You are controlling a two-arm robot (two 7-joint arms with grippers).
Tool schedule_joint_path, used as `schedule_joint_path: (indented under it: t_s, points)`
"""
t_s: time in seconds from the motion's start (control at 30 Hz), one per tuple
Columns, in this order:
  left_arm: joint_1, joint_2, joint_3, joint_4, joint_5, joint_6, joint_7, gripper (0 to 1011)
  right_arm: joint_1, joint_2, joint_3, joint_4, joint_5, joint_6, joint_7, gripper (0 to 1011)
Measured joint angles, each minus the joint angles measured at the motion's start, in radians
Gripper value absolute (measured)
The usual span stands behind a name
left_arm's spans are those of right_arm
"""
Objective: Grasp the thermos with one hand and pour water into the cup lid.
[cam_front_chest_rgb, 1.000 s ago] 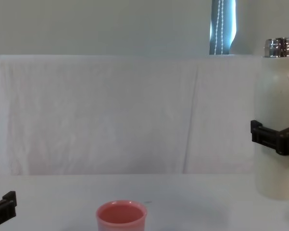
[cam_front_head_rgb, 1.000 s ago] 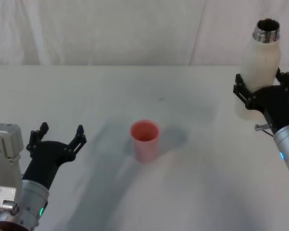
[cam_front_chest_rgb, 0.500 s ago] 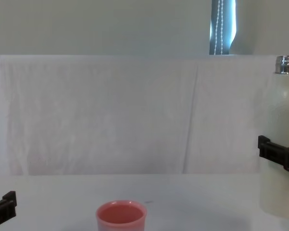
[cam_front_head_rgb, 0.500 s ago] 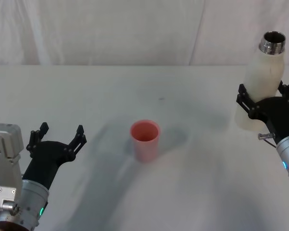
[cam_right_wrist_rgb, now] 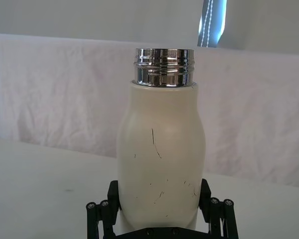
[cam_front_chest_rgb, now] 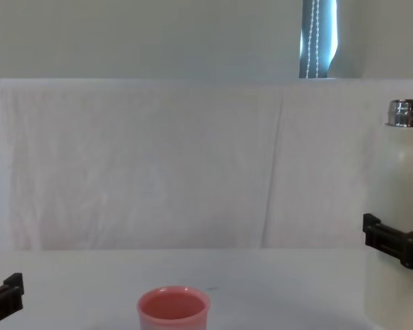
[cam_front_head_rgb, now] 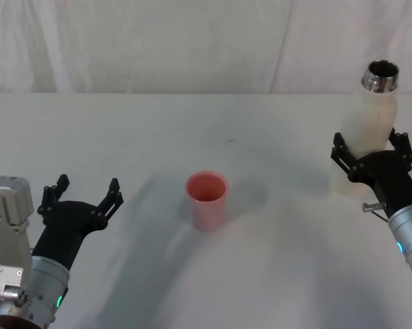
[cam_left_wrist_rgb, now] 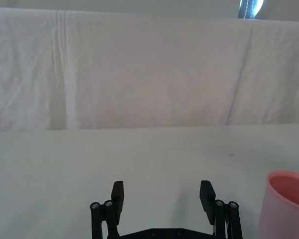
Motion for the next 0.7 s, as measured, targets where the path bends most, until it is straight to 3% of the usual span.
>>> schedule_joint_path:
  t_s: [0.7]
  points:
    - [0.000, 0.000, 0.000, 0.000, 0.000, 0.000, 0.000, 1001, -0.010, 0.003, -0.024, 0.041, 0.036, -0.050, 0.020, 960]
